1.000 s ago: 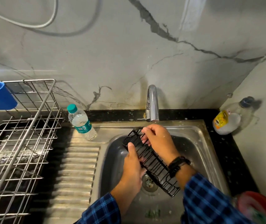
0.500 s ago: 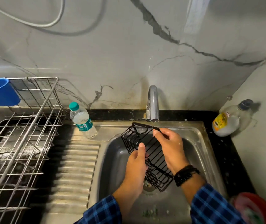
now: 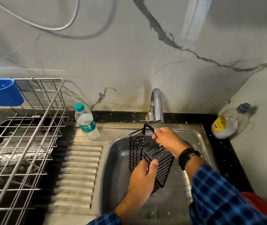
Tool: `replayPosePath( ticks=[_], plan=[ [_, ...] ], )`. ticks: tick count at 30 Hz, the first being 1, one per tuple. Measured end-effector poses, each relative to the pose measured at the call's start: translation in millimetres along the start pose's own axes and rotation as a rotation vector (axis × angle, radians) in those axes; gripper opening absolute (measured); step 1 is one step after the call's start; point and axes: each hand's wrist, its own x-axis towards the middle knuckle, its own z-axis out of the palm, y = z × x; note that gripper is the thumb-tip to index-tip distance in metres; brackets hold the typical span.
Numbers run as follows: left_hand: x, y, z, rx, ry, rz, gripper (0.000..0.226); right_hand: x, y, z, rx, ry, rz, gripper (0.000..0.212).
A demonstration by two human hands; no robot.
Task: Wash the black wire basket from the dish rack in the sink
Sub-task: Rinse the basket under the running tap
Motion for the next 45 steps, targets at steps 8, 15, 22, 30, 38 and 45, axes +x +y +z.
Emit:
replayPosePath(
  ticks=[8,15,22,30,38,45],
  plan=[
    [13,-4,-13,-0.236,0.12,0.024,0.047,-12,21,11,0.543,-0.022,-0.178,0.035],
    [16,-4,-7,-0.397,0.157,-0.048,0.035,-35,67,38,0.559,0.163,-0.401,0.045],
    [22,0,-20,-0.791,0.148,-0.219,0.052,-37,114,27,-0.028,0.212,-0.359,0.024],
    [34,-9,-37,-0.968,0.166,-0.51,0.053,-26,101,-3,-0.483,0.465,-0.531,0.029],
    [60,8,-90,-0.932,0.008,-0.591,0.04,-30,87,5,-0.292,0.384,-0.397,0.022],
    [65,7,-88,0.319,0.297,0.563,0.039,-27,91,-16,-0.473,0.404,-0.508,0.034]
  ],
)
